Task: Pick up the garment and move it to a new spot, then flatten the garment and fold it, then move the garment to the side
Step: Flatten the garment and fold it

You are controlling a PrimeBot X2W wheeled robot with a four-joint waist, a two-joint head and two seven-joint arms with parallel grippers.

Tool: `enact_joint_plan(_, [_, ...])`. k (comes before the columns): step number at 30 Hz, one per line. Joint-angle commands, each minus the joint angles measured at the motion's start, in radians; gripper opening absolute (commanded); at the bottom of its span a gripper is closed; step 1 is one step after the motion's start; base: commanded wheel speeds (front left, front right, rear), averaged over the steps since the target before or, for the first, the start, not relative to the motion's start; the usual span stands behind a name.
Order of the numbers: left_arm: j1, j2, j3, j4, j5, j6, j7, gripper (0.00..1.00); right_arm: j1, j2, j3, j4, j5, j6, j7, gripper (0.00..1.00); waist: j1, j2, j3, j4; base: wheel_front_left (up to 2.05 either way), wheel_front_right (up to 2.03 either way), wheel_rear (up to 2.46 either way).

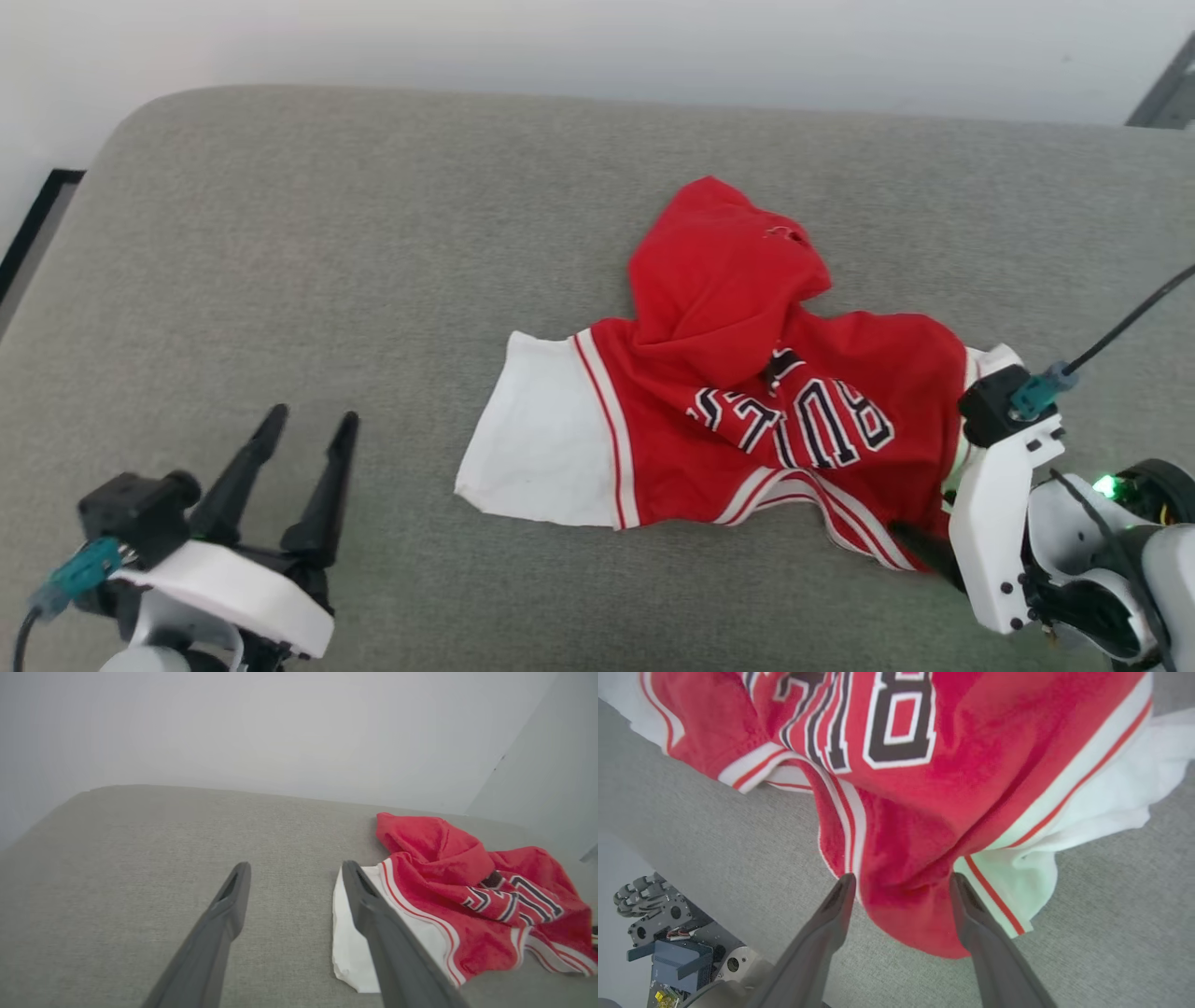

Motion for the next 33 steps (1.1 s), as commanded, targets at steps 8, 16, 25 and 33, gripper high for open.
enact_joint_plan(8, [-0.067, 0.01, -0.059, -0.012, -0.076, -0.009, 0.208, 1.0, 0.029, 0.107, -0.143, -0.169, -0.072, -0.001, -0.101, 1.0, -0.0001, 0.0, 0.002, -0.075, 0.0, 0.0, 0.0])
enact_joint_plan(16, [-0.126, 0.022, -0.109, 0.064, -0.108, 0.037, 0.415, 1.0, 0.0, 0.21, -0.223, -0.23, -0.155, -0.001, -0.422, 1.0, -0.0001, 0.0, 0.035, -0.156, 0.0, 0.0, 0.0])
enact_joint_plan(25, [-0.141, 0.059, -0.131, 0.162, -0.092, 0.129, 0.583, 1.0, -0.004, 0.295, -0.284, -0.177, -0.27, -0.001, -0.759, 1.0, -0.0001, 0.0, 0.069, -0.237, 0.0, 0.0, 0.0])
enact_joint_plan(33, [-0.168, 0.053, -0.179, 0.233, -0.086, 0.16, 0.687, 1.0, 0.02, 0.322, -0.3, -0.135, -0.314, -0.001, -0.839, 1.0, -0.0001, 0.0, 0.086, -0.256, 0.0, 0.0, 0.0])
